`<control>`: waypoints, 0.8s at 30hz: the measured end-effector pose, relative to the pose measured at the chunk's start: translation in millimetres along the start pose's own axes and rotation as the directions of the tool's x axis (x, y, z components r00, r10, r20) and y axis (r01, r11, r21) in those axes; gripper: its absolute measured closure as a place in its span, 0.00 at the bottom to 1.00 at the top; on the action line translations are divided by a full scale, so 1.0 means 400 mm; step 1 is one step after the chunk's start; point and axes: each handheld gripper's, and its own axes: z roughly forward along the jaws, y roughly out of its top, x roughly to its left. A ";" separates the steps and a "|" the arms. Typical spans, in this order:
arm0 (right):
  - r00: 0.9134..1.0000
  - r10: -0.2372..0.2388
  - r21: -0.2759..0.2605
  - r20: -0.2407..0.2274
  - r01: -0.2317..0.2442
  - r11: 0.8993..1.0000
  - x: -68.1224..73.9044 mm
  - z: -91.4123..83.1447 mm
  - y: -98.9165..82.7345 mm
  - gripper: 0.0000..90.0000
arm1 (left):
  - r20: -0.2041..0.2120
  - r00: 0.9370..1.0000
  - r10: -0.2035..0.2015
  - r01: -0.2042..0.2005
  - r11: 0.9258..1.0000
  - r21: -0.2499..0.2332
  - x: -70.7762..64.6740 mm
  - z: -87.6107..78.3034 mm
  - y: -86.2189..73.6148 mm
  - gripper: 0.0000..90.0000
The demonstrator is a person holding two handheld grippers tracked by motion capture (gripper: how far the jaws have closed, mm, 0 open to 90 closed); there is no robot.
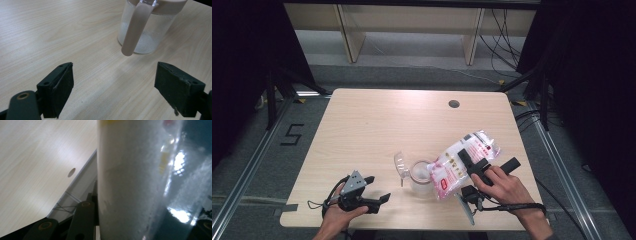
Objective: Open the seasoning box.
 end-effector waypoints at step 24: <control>1.000 0.003 -0.007 -0.010 -0.003 1.000 0.005 0.005 0.007 0.79 | 0.001 1.000 -0.001 0.001 1.000 0.000 0.000 0.000 0.000 0.17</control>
